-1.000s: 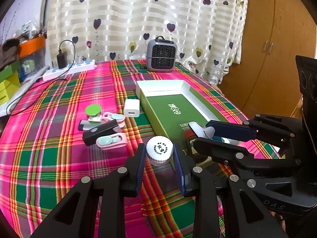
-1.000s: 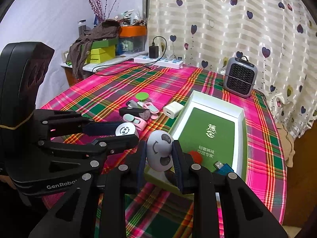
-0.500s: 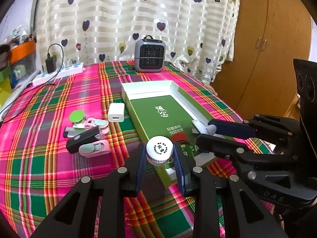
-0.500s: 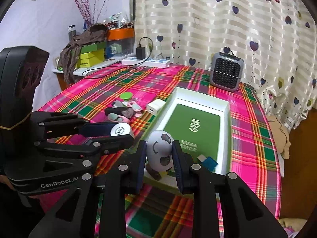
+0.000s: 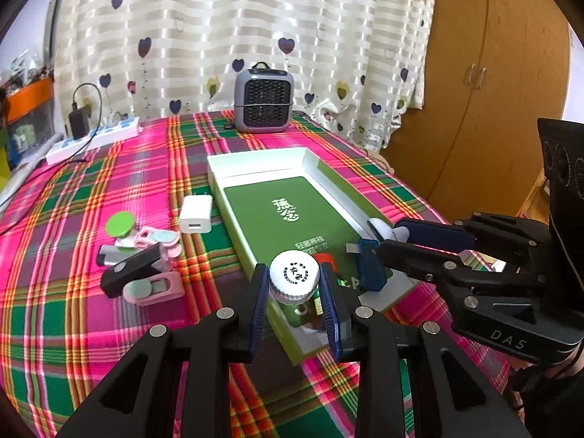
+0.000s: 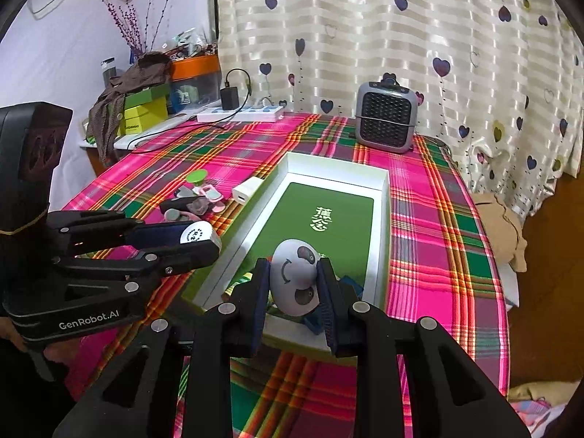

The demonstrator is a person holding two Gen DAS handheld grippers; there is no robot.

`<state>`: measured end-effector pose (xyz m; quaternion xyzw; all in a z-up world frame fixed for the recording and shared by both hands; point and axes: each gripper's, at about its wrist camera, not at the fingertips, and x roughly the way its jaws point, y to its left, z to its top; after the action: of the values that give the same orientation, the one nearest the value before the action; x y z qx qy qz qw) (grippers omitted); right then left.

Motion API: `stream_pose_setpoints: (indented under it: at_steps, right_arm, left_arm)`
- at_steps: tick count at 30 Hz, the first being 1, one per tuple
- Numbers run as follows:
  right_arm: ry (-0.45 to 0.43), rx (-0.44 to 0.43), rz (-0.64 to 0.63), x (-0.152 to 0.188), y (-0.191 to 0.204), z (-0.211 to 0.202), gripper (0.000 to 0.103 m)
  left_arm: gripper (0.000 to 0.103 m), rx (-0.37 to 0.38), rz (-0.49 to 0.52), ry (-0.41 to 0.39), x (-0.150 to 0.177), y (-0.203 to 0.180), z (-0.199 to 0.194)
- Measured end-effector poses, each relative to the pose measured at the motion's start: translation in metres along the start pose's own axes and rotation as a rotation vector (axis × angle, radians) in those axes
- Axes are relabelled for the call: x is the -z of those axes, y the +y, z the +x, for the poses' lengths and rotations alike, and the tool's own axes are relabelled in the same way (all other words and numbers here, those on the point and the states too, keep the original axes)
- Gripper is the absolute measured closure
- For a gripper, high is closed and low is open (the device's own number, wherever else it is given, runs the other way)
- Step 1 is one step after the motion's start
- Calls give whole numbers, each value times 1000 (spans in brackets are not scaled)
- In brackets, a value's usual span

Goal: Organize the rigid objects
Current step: 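Lower the panda object into the green box with the right gripper while the left lowers the white-capped bottle there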

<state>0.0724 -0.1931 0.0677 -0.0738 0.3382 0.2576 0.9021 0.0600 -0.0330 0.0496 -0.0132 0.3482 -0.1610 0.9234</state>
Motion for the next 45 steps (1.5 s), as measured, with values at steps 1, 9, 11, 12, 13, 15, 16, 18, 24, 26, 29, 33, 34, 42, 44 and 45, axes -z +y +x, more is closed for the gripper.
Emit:
stream_pose_setpoints:
  at_steps: [1,9,11,12,13,15,16,18,24,26,29,33,34,42,44,45]
  right_arm:
    - [1,0,2,0,-1,1,76]
    - [8,6,12,-6,-8,13,76]
    - [12,9,12,-8,-10,18,76]
    - [14,10,13,-9,-11,20,76]
    - [17,11,13,-9,-12,22,76]
    - [26,12,13,-11,-14,28,76]
    - [31,13,12,-11,-15,31,76]
    - [44,16,13,-12,-18,38,76]
    - [68,15,-1,-12,-21,50,76]
    - [71,20,-10,-14,-20,53,76]
    - [89,28,-25,-15,-20,59,76]
    - [106,36,-56,-17,-17,64,76]
    - [108,34,-59,-17,-17,65,76]
    - [125,36,-56,-15,-17,67,76]
    - [121,39,-51,-14,-18,65,74]
    - [119,40,-49,-15,-18,64,72]
  left_arm:
    - [76,2,3,1,-1,0,2]
    - [76,16,24,-1,-9,-3,17]
    - [76,26,26,-1,-9,-3,20]
    - [76,32,26,1,-8,-3,22]
    - [76,36,25,6,-8,-3,25]
    - [76,37,24,12,-8,-3,29]
    - [76,39,24,13,-8,-3,30]
    - [76,39,24,18,-8,-3,32]
    - [76,24,15,44,-6,-1,42]
    - [76,13,17,49,-6,-1,44]
    - [76,3,17,46,-6,-1,45]
    - [76,-8,23,45,-6,-2,46]
    - [76,-8,25,45,-7,-3,47]
    - [73,-3,32,46,-6,-4,48]
    - [72,3,26,43,-6,-3,47]
    - [72,5,22,41,-6,-2,46]
